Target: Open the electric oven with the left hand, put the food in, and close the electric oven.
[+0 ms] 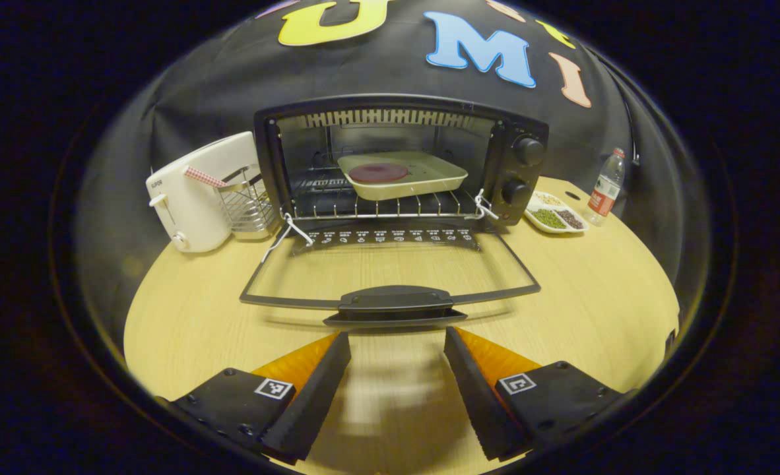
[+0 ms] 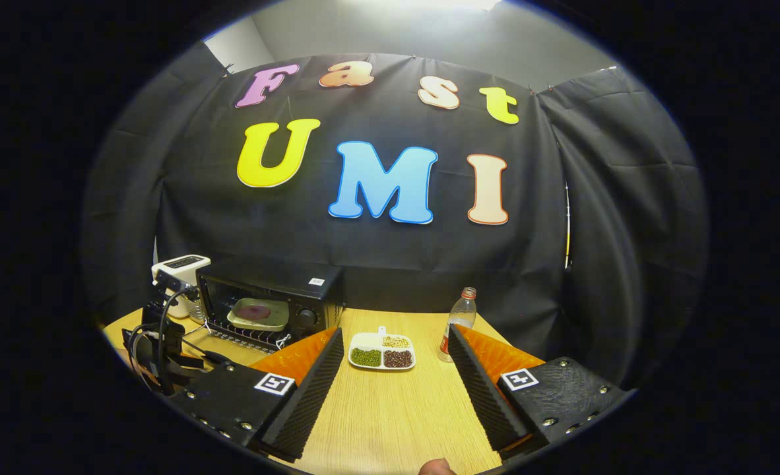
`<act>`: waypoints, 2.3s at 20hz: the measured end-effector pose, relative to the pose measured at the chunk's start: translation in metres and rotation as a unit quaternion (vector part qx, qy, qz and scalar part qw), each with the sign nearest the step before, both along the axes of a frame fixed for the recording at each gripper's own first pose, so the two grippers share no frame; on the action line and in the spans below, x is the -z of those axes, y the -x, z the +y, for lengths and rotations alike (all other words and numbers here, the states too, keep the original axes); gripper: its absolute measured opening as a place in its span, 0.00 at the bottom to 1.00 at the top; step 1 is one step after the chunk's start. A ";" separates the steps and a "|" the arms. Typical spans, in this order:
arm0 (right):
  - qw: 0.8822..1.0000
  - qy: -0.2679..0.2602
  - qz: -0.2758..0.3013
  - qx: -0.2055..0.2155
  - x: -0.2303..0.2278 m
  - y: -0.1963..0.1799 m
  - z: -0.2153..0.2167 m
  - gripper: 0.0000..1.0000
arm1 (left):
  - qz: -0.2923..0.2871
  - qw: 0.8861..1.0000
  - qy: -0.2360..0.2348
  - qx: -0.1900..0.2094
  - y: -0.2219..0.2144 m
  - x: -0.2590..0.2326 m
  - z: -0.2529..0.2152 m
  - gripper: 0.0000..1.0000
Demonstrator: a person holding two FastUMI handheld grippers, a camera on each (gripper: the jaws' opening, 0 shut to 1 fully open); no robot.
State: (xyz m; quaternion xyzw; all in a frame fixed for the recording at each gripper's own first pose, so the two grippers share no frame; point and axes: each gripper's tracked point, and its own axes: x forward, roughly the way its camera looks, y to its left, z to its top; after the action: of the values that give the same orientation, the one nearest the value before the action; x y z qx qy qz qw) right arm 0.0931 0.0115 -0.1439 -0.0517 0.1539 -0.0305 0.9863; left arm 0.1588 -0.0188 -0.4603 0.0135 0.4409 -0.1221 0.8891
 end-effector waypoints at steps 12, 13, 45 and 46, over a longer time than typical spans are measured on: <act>1.000 -0.002 -0.004 0.007 -0.013 0.008 -0.002 0.98 | -0.025 1.000 -0.003 0.001 -0.009 -0.002 -0.002 0.97; 1.000 -0.005 -0.004 0.005 -0.013 0.008 -0.001 0.98 | -0.035 0.999 -0.002 0.001 -0.009 -0.009 -0.001 0.97; 0.996 -0.066 -0.040 -0.048 -0.050 0.055 -0.035 0.98 | -0.348 0.935 0.050 -0.042 0.038 -0.310 -0.045 0.97; 0.996 -0.066 -0.044 -0.051 -0.054 0.062 -0.040 0.98 | -0.356 0.932 0.049 -0.050 0.051 -0.321 -0.045 1.00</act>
State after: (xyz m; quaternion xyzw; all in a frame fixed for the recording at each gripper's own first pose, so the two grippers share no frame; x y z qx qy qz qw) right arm 0.0316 -0.0289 -0.0896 0.0066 0.1092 0.0282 0.9936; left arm 0.1077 -0.0638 -0.1391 -0.0093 0.0893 -0.0863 0.9922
